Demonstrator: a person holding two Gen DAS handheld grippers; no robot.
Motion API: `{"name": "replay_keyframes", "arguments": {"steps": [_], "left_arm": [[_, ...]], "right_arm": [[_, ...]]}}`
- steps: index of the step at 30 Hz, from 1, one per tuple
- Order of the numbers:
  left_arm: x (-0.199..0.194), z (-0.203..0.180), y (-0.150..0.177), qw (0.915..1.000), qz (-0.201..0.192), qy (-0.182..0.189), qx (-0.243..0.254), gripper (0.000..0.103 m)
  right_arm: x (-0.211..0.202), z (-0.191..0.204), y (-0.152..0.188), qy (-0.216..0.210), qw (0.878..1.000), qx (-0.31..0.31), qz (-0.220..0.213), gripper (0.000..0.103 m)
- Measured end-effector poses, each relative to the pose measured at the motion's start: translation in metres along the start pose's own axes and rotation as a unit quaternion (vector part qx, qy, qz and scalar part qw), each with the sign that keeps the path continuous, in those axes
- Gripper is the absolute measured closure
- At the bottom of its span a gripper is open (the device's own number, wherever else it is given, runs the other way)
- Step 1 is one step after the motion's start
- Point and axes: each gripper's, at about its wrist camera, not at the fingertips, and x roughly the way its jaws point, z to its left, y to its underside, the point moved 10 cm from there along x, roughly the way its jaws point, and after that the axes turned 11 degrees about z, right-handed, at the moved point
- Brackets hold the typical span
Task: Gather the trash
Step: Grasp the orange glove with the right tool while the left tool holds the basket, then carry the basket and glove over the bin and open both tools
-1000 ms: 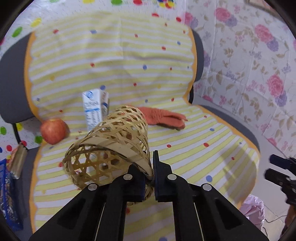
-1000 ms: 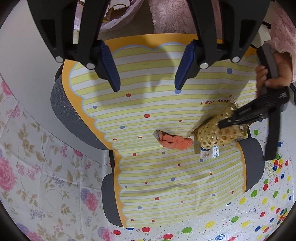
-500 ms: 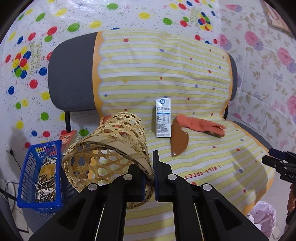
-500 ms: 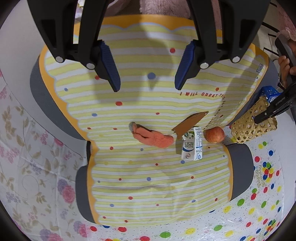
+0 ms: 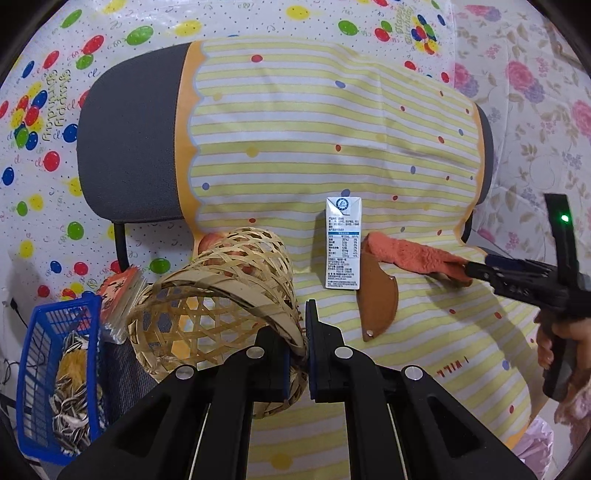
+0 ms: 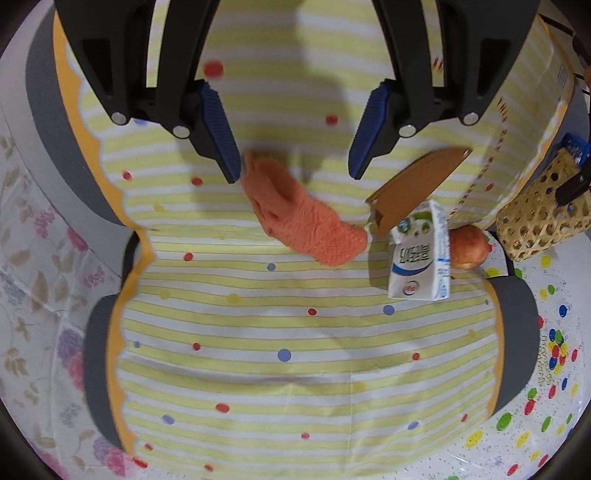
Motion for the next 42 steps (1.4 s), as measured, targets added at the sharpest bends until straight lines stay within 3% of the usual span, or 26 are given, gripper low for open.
{"name": "replay_keyframes", "arguments": {"steps": [6, 10, 13, 14, 19, 27, 35, 42], "left_arm": [[0.020, 0.005, -0.007, 0.9999, 0.009, -0.006, 0.000, 0.096], [0.027, 0.007, -0.008, 0.9999, 0.014, -0.006, -0.002, 0.096], [0.025, 0.005, -0.006, 0.9999, 0.016, -0.004, 0.001, 0.096], [0.025, 0.004, -0.006, 0.9999, 0.017, -0.003, 0.001, 0.096], [0.004, -0.004, -0.003, 0.9999, 0.006, 0.003, 0.008, 0.096], [-0.051, -0.043, 0.024, 0.9983, -0.019, 0.046, 0.030, 0.096], [-0.087, -0.110, 0.068, 0.9907, -0.021, 0.105, 0.083, 0.096], [-0.104, -0.170, 0.117, 0.9784, -0.002, 0.152, 0.140, 0.096]], "right_arm": [[0.051, -0.011, -0.039, -0.006, 0.999, 0.013, 0.029, 0.052], [0.077, -0.012, -0.045, -0.013, 0.998, 0.012, 0.063, 0.058], [0.080, -0.009, -0.043, -0.016, 0.998, 0.006, 0.068, 0.071], [0.076, -0.006, -0.040, -0.020, 0.998, 0.002, 0.066, 0.086], [0.030, -0.001, -0.027, -0.020, 0.999, -0.004, 0.038, 0.089], [-0.101, 0.013, 0.023, -0.042, 0.998, 0.021, -0.040, 0.089], [-0.156, 0.020, 0.091, -0.043, 0.997, 0.040, -0.059, 0.089], [-0.190, 0.007, 0.144, -0.021, 0.995, 0.067, -0.070, 0.089]]}}
